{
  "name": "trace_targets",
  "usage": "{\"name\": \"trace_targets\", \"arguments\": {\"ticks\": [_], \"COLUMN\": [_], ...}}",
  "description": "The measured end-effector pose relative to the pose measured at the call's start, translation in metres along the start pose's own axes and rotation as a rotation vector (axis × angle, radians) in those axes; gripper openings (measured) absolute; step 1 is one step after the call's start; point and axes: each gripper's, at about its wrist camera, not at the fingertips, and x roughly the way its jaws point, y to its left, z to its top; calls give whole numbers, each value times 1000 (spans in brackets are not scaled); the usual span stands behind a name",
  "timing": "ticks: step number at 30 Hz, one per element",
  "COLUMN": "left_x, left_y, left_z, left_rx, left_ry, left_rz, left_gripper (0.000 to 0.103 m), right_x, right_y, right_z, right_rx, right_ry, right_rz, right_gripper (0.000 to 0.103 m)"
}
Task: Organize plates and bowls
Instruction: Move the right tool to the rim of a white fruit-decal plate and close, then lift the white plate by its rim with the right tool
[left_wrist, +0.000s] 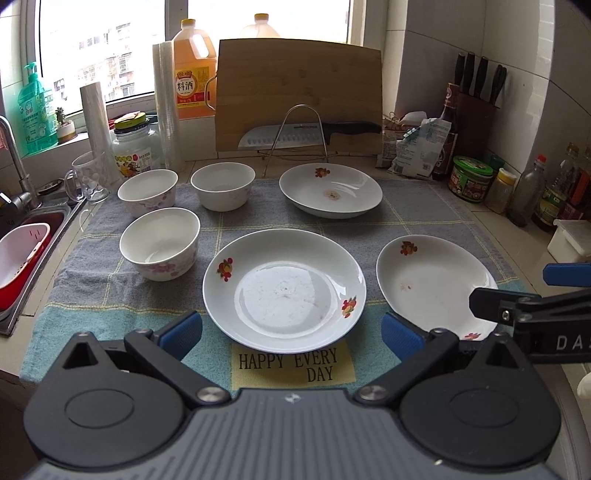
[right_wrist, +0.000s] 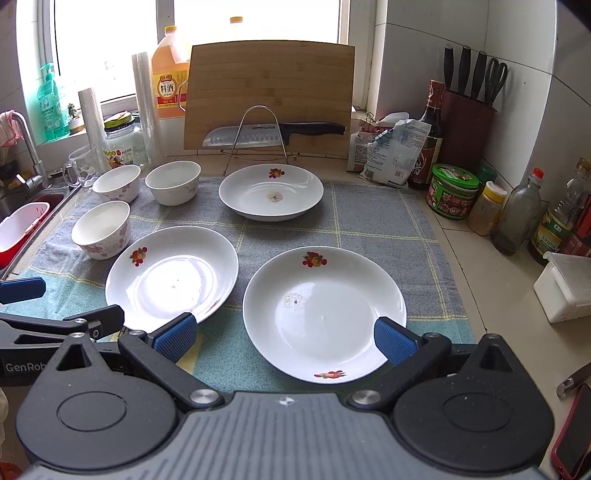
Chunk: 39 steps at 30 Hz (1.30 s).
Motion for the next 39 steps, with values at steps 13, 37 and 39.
{"name": "trace_targets", "arguments": {"ticks": [13,37,39], "left_x": [18,105,110], "left_y": [-14,-104,-108], "left_z": [-16,-41,-41], "left_rx": [140,291,290], "left_ry": [-42,54,59], "left_rz": [-243,-289,-284], "left_gripper": [102,102,102], "right_x": [-7,64,68], "right_y": [-21,-110,-115], "right_z": [-6,-2,0], "right_rx": [31,22,14], "right_ry": [-39,56,63], "right_rz": [-19,113,126], "right_gripper": [103,103,103]}}
